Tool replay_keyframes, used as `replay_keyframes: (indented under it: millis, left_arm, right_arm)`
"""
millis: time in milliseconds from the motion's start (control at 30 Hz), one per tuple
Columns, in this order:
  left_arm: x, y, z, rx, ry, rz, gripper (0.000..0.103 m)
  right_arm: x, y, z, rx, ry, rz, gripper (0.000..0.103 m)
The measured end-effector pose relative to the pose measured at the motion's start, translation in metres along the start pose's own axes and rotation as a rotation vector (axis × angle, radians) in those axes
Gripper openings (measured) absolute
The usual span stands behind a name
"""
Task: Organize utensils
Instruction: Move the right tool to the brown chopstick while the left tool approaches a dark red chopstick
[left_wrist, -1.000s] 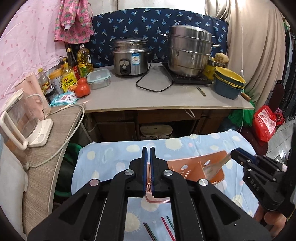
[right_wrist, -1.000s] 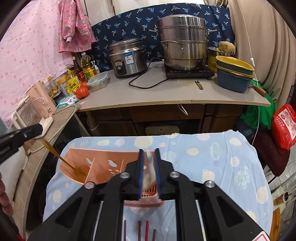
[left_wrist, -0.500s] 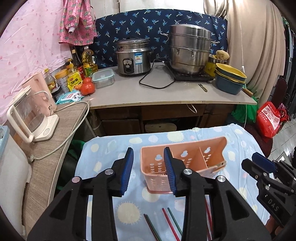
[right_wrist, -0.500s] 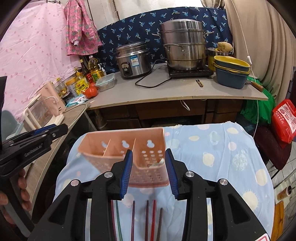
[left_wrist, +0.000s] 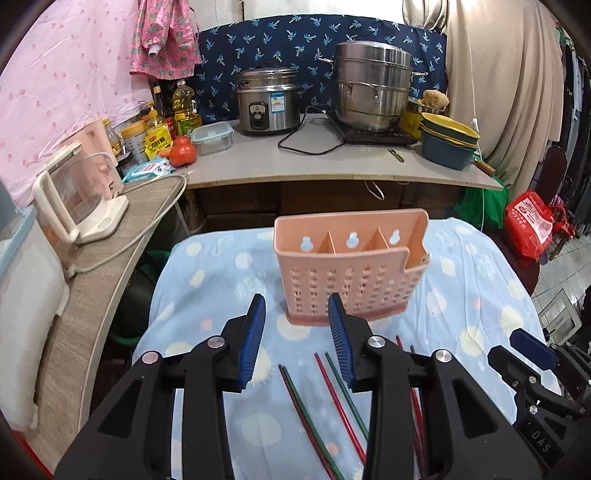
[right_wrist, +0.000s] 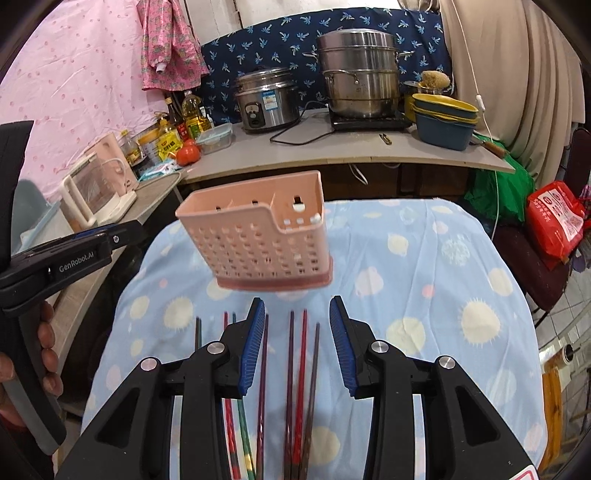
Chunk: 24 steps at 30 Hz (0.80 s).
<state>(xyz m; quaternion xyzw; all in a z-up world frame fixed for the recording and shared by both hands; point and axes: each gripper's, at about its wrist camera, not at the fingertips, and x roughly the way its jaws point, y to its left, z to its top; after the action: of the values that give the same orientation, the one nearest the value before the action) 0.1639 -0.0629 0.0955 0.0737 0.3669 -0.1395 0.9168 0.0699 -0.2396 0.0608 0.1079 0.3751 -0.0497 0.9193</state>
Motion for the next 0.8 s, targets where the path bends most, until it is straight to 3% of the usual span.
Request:
replay_keyframes:
  millis: [200, 400, 667, 800]
  left_arm:
    - [0.000, 0.001, -0.045, -0.021, 0.052, 0.020, 0.039]
    - [0.014, 0.001, -0.101, -0.024, 0.152, 0.039, 0.039]
    - [0.023, -0.005, -0.176, -0.043, 0.261, 0.011, 0.039]
    - [0.018, -0.008, -0.195, -0.046, 0.267, -0.007, 0.044]
  right_arm:
    - [-0.003, -0.002, -0.041, -0.014, 0.045, -0.050, 0.036]
    - [0.010, -0.012, -0.095, 0.018, 0.158, -0.061, 0.036]
    - [0.018, -0.010, -0.149, -0.004, 0.219, -0.111, 0.036]
    - [0.015, -0.008, -0.167, -0.001, 0.248, -0.088, 0.036]
